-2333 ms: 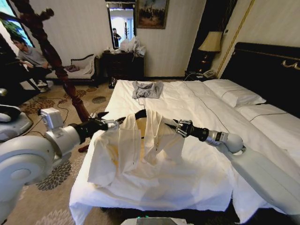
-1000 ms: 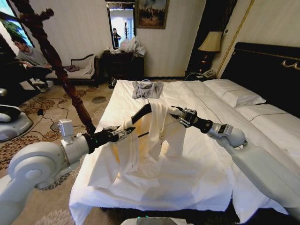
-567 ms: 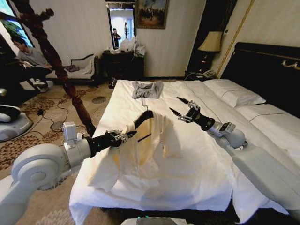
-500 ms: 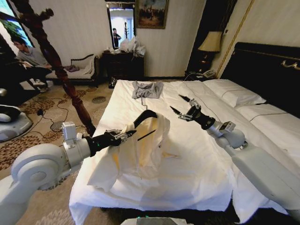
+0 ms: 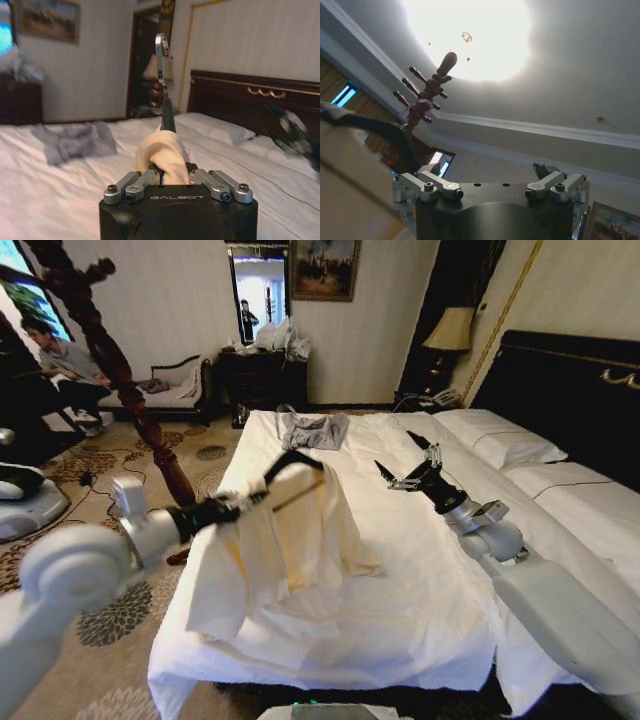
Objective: Pick up the clothes from the bed and hang them on the clothes hanger.
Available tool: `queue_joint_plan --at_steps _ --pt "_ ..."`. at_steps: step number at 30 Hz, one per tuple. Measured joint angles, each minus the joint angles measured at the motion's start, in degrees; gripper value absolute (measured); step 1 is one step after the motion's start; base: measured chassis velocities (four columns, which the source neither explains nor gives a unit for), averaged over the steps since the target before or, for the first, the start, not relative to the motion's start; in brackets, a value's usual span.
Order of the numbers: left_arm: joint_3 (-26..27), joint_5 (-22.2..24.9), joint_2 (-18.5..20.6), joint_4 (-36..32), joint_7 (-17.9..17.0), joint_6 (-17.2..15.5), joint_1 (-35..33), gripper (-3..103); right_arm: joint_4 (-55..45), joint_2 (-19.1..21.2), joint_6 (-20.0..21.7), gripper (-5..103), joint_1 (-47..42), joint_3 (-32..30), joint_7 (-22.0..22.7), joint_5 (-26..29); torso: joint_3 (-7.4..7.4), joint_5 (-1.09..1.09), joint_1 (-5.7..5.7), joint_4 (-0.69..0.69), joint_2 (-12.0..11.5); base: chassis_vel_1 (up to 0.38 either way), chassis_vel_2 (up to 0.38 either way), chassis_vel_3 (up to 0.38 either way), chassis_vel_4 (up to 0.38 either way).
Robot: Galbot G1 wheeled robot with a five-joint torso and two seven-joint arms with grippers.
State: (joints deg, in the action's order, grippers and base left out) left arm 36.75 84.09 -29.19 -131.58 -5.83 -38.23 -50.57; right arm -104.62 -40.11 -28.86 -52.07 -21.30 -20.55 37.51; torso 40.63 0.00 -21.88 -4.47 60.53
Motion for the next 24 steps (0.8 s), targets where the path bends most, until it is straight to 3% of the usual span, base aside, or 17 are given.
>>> queue_joint_plan --at_steps 9,17,24 --pt "-0.61 -2.20 6.79 12.82 4.23 1.35 9.63 19 1.03 -3.44 -0.66 100 0.78 1.52 -1.58 -0.54 0.00 -0.02 0.00 0.03 0.00 0.000 0.000 0.000 0.000" --pt "-0.65 -9.99 12.75 22.43 11.44 5.22 10.69 19 1.54 -4.51 -1.57 100 0.68 1.70 -2.72 -0.92 0.00 -0.02 0.00 0.02 0.00 0.000 0.000 0.000 0.000" --pt "-0.74 -12.06 15.65 30.23 15.32 8.82 12.29 19 1.82 -5.31 -2.77 100 0.11 1.60 -3.54 -1.70 0.00 -0.01 0.00 0.02 0.00 0.000 0.000 0.000 0.000"
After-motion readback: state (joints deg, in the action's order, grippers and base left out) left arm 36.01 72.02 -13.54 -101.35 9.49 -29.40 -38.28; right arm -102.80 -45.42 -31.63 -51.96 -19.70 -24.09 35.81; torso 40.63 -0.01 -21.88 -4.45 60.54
